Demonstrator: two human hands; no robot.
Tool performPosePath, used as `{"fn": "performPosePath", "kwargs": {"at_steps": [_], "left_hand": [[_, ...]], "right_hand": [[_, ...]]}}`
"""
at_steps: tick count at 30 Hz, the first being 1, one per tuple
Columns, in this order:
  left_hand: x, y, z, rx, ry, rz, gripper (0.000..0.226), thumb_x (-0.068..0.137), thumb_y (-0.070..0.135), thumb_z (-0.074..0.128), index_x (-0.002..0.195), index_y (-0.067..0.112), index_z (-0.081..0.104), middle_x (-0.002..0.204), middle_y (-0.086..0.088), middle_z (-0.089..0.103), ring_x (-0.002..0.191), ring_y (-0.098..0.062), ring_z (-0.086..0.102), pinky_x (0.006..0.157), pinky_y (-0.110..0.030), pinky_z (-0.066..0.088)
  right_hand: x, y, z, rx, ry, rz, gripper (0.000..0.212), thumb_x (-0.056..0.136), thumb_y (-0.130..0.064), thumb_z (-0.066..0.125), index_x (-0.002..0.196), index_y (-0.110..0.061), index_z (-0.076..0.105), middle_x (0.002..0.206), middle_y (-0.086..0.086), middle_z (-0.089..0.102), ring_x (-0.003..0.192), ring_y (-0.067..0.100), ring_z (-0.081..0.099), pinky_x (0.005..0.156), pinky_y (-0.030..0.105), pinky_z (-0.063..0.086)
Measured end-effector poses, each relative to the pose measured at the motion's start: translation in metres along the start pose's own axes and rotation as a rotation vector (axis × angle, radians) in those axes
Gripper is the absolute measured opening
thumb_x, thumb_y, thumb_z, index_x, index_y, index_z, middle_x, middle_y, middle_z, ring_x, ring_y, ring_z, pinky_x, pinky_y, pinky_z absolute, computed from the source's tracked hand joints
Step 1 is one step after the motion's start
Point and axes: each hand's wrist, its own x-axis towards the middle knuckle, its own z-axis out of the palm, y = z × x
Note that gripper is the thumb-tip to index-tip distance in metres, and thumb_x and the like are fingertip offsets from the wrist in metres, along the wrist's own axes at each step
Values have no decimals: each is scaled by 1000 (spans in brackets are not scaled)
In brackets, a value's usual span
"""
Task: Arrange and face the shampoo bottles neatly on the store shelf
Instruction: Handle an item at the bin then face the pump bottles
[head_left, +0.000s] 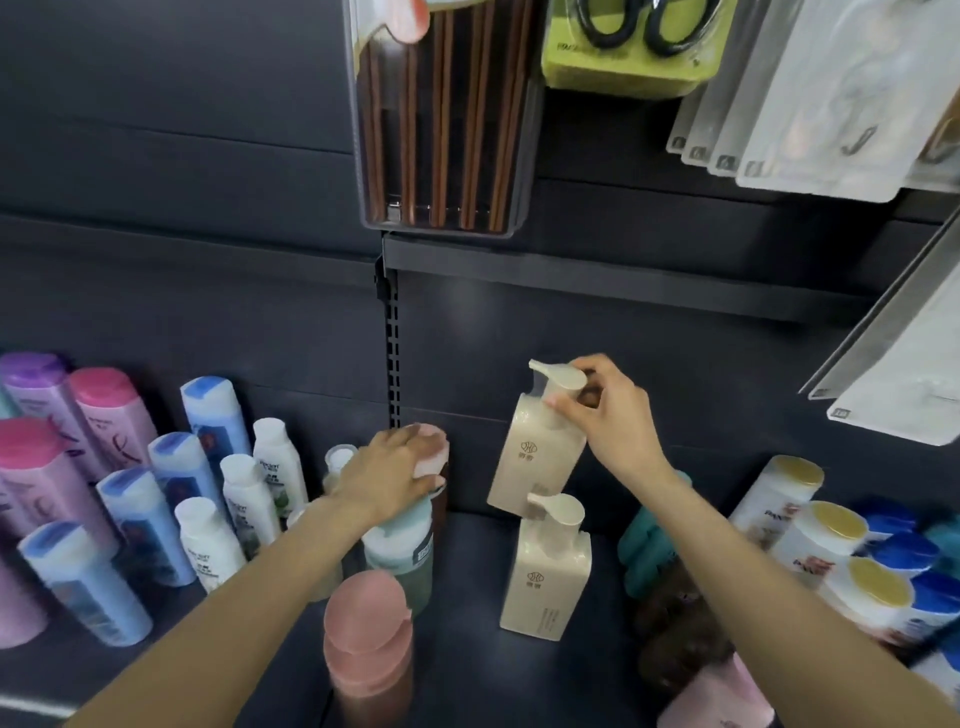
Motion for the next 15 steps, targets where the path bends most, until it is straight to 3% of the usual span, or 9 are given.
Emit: {"fn": "performPosePath", "kwargs": {"at_steps": [8, 15], "left_hand": [[1, -9, 12, 22, -116, -27, 62, 93, 54, 42, 148, 33, 23, 158, 3, 14, 143, -22, 17, 115, -39, 22], [3, -8, 15, 2, -108, -42, 60, 94, 51, 42, 148, 32, 23, 158, 4, 13, 144, -20, 16, 116, -38, 21]], "right_hand": [[1, 52, 19, -125, -108, 143, 23, 75, -7, 71, 94, -13, 59, 88, -2, 65, 84, 15, 62, 64, 10, 42], [-2, 69, 23, -144, -163, 231, 24, 72, -6, 74, 93, -10, 62, 88, 2, 67, 88, 18, 63, 74, 24, 48]]}}
